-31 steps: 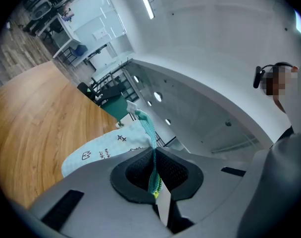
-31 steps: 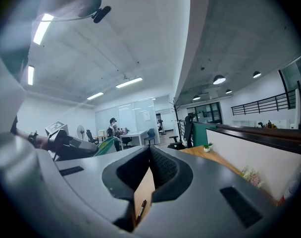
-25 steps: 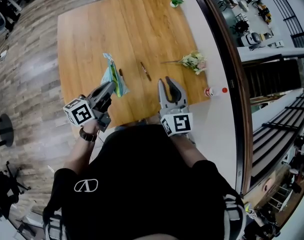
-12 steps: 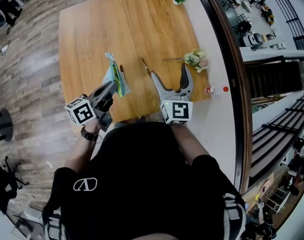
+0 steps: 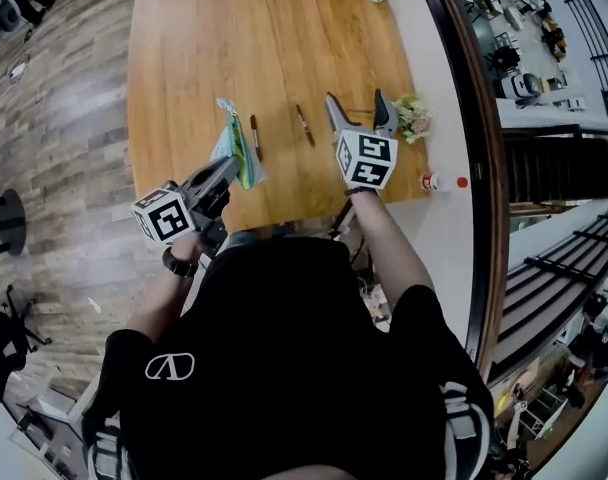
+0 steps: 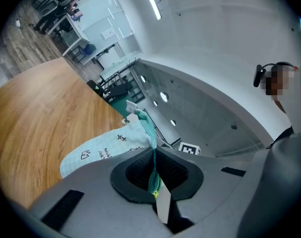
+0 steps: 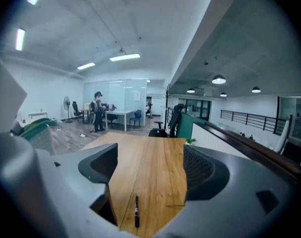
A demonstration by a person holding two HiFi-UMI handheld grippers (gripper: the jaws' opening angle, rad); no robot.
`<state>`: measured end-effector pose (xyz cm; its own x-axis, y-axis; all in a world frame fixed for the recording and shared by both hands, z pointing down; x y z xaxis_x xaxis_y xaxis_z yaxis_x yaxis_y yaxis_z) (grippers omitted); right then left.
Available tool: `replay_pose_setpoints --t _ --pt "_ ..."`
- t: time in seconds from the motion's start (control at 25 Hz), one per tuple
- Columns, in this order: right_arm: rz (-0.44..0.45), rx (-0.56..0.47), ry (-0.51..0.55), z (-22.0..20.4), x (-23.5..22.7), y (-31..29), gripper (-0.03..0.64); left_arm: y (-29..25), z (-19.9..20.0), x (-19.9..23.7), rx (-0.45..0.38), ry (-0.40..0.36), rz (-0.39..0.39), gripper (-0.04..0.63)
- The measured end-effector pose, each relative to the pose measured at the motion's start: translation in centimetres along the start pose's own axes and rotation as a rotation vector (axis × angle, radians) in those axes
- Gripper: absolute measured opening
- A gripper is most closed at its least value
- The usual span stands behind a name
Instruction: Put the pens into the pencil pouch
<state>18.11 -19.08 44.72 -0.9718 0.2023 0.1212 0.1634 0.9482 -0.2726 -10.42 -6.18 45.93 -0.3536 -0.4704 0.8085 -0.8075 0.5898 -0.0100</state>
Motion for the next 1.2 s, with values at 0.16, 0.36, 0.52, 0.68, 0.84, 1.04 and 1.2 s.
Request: replay_pose_setpoints --t 0.16,0.36,0.52,0.68,0.84,1.04,1.2 --pt "0.086 0.233 0.011 -4.3 0.7 -5.1 0.368 0.4 -0.4 0.5 -0.016 0.013 0.022 0.015" --pt "0.205 0.485 0.036 -10.0 2.4 -9.4 0.297 0.7 -0.7 0.9 -0.032 0.026 0.059 0.015" --pt "0.256 0.676 0.069 -14.7 3.4 -12.1 0.287 1.0 -1.0 1.3 -0.052 0.038 0.087 0.015" --pt "0.315 0.838 0.082 -18.9 4.5 -13.9 0.268 1.4 -1.5 1.7 -0.061 0.051 0.111 0.015" --pt "0.342 0.939 0.112 -21.6 5.4 -15.7 0.213 1.5 -2.1 2.1 -0.065 0.067 0.134 0.015" --pt "0.37 1.058 0.113 -24.1 6.3 -17.3 0.204 2.0 -2.8 2.5 -0.069 0.08 0.16 0.015" --pt "0.355 1.126 0.124 -25.9 6.2 -18.0 0.167 2.2 -3.2 2.8 -0.074 0.09 0.176 0.015"
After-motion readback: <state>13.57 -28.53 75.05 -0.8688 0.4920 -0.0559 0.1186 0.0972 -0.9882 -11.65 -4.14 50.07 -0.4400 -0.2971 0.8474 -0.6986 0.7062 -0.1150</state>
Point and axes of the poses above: the fingertips, and each gripper's own axes: y backward along the fingers, x to its left, z out of its top, the point moved 7 cm from there along y, backward along the fingers, and after that the axes turned 6 degrees about -z, right-handed, at the moved point
